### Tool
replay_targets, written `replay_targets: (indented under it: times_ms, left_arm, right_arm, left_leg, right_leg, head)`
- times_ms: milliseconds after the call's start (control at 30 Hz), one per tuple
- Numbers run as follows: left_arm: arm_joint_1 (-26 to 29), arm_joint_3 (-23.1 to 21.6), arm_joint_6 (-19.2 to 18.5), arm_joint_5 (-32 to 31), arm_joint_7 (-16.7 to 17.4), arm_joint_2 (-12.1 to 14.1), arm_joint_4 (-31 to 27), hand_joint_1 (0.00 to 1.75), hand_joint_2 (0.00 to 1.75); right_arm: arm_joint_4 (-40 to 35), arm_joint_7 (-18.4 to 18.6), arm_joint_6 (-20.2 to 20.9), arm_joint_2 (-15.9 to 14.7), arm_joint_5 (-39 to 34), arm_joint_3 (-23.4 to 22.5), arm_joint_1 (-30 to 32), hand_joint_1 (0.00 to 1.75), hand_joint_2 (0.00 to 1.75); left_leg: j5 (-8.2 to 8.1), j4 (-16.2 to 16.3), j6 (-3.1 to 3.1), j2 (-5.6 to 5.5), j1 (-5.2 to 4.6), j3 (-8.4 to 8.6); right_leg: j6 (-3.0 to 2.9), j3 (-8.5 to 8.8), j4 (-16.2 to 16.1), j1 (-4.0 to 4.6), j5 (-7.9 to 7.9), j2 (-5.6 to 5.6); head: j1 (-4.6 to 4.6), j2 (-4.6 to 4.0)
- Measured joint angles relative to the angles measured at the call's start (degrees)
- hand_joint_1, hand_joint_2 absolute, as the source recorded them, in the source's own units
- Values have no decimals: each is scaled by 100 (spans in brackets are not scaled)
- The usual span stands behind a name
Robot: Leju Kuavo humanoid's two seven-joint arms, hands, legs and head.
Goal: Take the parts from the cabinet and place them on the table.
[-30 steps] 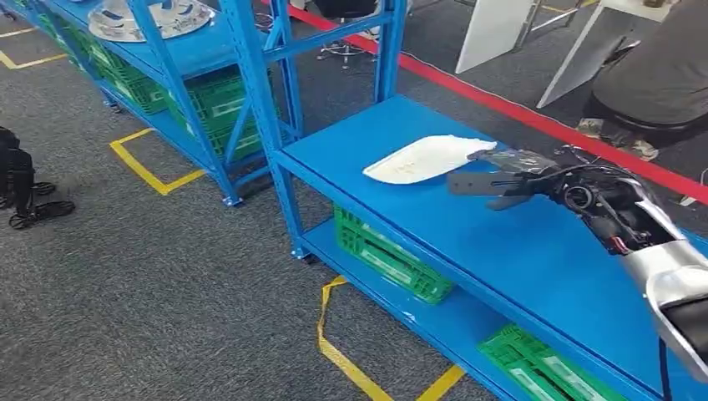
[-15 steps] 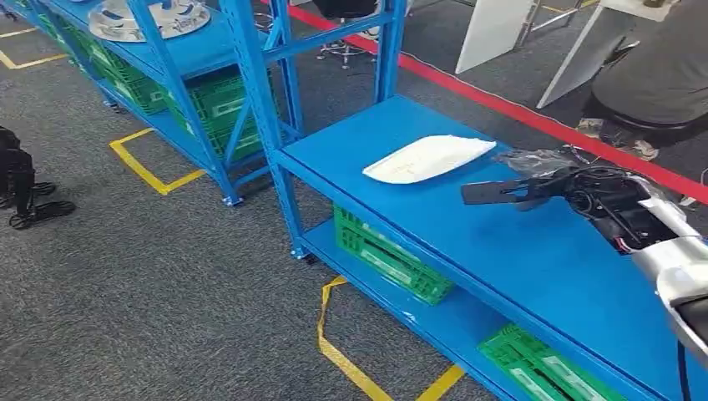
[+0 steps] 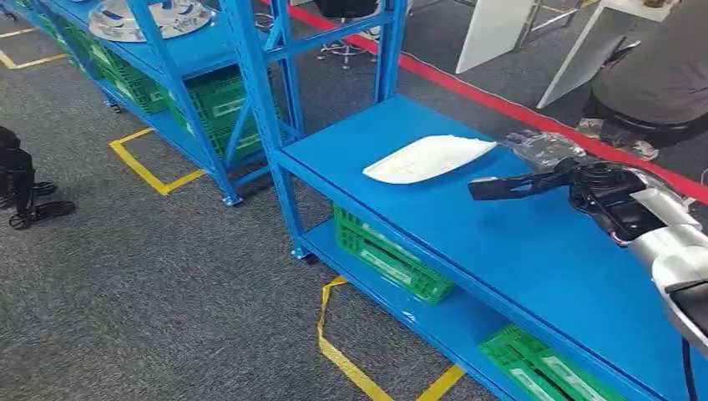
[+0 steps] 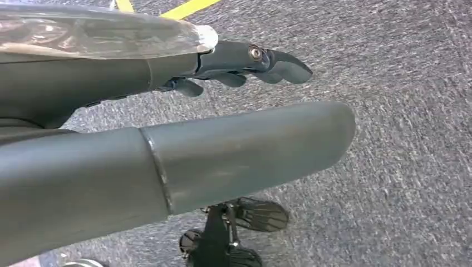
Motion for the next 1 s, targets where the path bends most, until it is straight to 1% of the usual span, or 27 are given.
replay_targets:
  times_ms: [233, 400, 467, 667, 767, 833, 1000]
  left_arm:
    - [-6, 0, 0, 0, -13, -9, 0, 0, 0]
    - [-10, 0, 0, 0, -13, -17, 0, 0, 0]
    - [-19, 0, 2, -2, -13, -22, 0, 0, 0]
    - [-58, 0, 39, -77, -13, -50, 0, 0, 0]
    - [-81, 0, 57, -101, -13, -61, 0, 0, 0]
    - [-99, 0, 59, -103, -9, -72, 0, 0, 0]
    - [-118, 0, 70, -138, 9, -87, 0, 0, 0]
  right_arm:
    - [179, -9, -46, 28, 33, 135, -67, 0, 175]
    - [368, -83, -242, 111, 133, 201, -153, 0, 175]
    - [603, -112, -432, 232, 205, 236, -257, 0, 175]
    - [1307, -177, -1360, 547, 361, 245, -551, 0, 175]
    - [1635, -173, -1737, 704, 367, 240, -671, 0, 175]
    - [1790, -160, -1834, 784, 372, 240, -715, 0, 175]
    - [2144, -118, -1893, 968, 385, 236, -809, 0, 175]
  left_leg:
    - [0, 0, 0, 0, 0, 0]
    - [0, -1, 0, -1, 0, -1]
    - [0, 0, 0, 0, 2, 0]
    - [3, 0, -2, -3, 4, 0]
    - [3, 0, -2, -1, 4, 0]
    - [3, 0, -2, -2, 4, 0]
    - [3, 0, -2, -2, 4, 0]
  right_leg:
    - [0, 1, 0, 1, 0, 0]
    - [0, 3, 1, 2, 0, -1]
    - [-1, 2, 1, 3, 1, 1]
    - [-1, 2, 2, 4, 0, -2]
    - [-1, 1, 3, 4, 1, 0]
    - [-1, 2, 3, 4, 1, -1]
    - [-1, 1, 3, 4, 1, -1]
  head:
    - [0, 0]
    - [2, 0]
    - [2, 0]
    - [0, 0]
    - [-2, 0]
    - [-2, 0]
    - [-2, 0]
